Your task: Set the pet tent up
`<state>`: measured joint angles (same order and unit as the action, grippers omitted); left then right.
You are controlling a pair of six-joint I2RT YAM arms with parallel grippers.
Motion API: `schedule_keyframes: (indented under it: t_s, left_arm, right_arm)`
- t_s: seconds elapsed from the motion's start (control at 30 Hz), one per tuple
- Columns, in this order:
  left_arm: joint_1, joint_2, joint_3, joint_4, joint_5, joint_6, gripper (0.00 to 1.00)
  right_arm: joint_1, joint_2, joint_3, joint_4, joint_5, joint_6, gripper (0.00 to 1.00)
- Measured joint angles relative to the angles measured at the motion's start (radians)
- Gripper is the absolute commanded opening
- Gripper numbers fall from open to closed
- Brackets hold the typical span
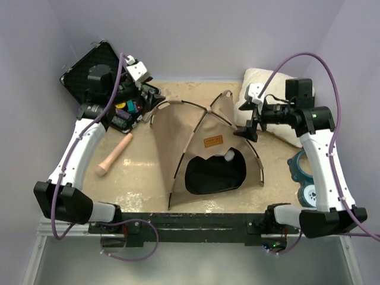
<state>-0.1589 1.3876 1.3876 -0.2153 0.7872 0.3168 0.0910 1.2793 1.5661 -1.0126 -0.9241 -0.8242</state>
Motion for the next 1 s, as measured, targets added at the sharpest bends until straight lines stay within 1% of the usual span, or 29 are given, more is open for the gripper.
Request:
schedule_keyframes:
  t_s: [0.07, 0.13, 0.23, 0.3, 0.37, 0.47, 0.5, 0.53, 0.57, 0.67, 0.8, 1.0]
  left_arm:
    - [0.003, -0.023, 0.000, -0.015, -0.034, -0.038, 0.95]
    - [0.007, -0.051, -0.002, -0.031, -0.066, -0.079, 0.96]
    - [0.008, -0.116, -0.031, -0.036, -0.096, -0.137, 0.96]
    - [0.009, -0.162, -0.052, -0.035, -0.109, -0.168, 0.96]
    - [0.009, -0.196, -0.063, -0.040, -0.116, -0.180, 0.96]
    - [0.013, -0.230, -0.068, -0.043, -0.134, -0.184, 0.96]
    - [0.014, -0.236, -0.070, -0.043, -0.139, -0.183, 0.96]
    - [0.015, -0.242, -0.076, -0.044, -0.146, -0.183, 0.96]
    - [0.015, -0.248, -0.081, -0.049, -0.153, -0.183, 0.96]
    - [0.016, -0.253, -0.093, -0.056, -0.168, -0.187, 0.96]
    - [0.026, -0.252, -0.094, -0.054, -0.180, -0.205, 0.97]
    - [0.028, -0.232, -0.093, -0.035, -0.186, -0.221, 0.97]
  right_arm:
    - [0.037, -0.034, -0.020, -0.010, 0.000, 0.000, 0.91]
    - [0.057, -0.070, -0.043, -0.008, 0.014, 0.013, 0.90]
    - [0.071, -0.111, -0.089, 0.044, 0.038, 0.073, 0.86]
    - [0.079, -0.119, -0.114, 0.082, 0.045, 0.114, 0.79]
    - [0.106, -0.112, -0.127, 0.116, 0.049, 0.155, 0.68]
    - [0.180, -0.092, -0.145, 0.180, 0.072, 0.227, 0.51]
    - [0.198, -0.088, -0.151, 0.200, 0.080, 0.248, 0.37]
    - [0.219, -0.085, -0.160, 0.224, 0.092, 0.278, 0.16]
    - [0.236, -0.082, -0.167, 0.251, 0.106, 0.315, 0.00]
    - [0.246, -0.080, -0.170, 0.319, 0.158, 0.417, 0.00]
    - [0.246, -0.092, -0.188, 0.440, 0.244, 0.603, 0.00]
    - [0.249, -0.216, -0.262, 0.657, 0.449, 0.908, 0.00]
